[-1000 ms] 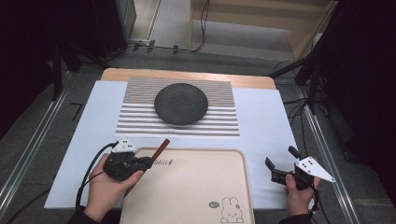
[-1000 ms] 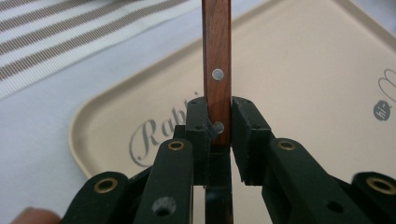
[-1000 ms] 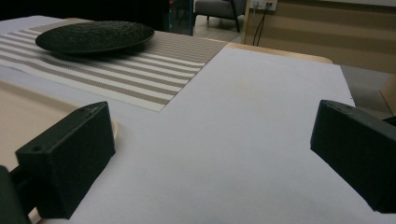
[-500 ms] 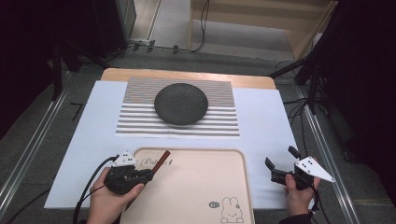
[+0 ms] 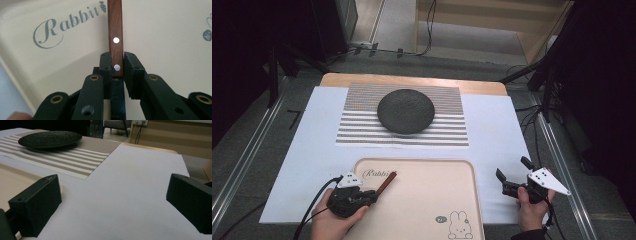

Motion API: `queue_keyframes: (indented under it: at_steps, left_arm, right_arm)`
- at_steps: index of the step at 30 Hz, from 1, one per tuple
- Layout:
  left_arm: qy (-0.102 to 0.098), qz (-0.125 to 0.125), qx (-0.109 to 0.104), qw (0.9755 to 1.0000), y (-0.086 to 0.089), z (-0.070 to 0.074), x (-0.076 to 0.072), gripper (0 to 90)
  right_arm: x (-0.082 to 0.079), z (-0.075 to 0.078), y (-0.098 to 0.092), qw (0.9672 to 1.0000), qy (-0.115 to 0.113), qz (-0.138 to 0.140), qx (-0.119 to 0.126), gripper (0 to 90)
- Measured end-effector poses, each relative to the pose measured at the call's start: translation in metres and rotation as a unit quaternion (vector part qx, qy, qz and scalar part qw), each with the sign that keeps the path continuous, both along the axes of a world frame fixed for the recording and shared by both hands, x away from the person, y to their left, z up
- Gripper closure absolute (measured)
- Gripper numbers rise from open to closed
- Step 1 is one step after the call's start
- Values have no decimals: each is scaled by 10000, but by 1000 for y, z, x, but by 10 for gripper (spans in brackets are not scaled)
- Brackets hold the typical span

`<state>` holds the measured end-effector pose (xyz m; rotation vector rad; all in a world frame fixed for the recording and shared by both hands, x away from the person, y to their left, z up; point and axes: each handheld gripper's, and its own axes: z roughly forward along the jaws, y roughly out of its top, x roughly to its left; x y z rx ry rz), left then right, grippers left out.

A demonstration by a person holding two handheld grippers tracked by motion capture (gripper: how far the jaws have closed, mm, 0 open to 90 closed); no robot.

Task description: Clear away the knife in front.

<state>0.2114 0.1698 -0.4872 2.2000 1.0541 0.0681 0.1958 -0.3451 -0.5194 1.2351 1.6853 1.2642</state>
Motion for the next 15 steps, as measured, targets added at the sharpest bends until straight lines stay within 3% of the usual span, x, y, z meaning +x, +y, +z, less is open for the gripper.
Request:
queue_keyframes:
  at_steps: [4,13,15]
  left_arm:
    - [13,16,53,10000,-3,-4,0,770]
    - [62,115,-85,9999,-2,-6,2,763]
    - [11,194,-97,9998,-2,-5,2,686]
  right_arm:
    - [0,0,0,10000,-1,0,0,0]
    - [0,0,0,10000,-11,1,-3,0]
    - [0,0,0,10000,-8,-9,-5,0]
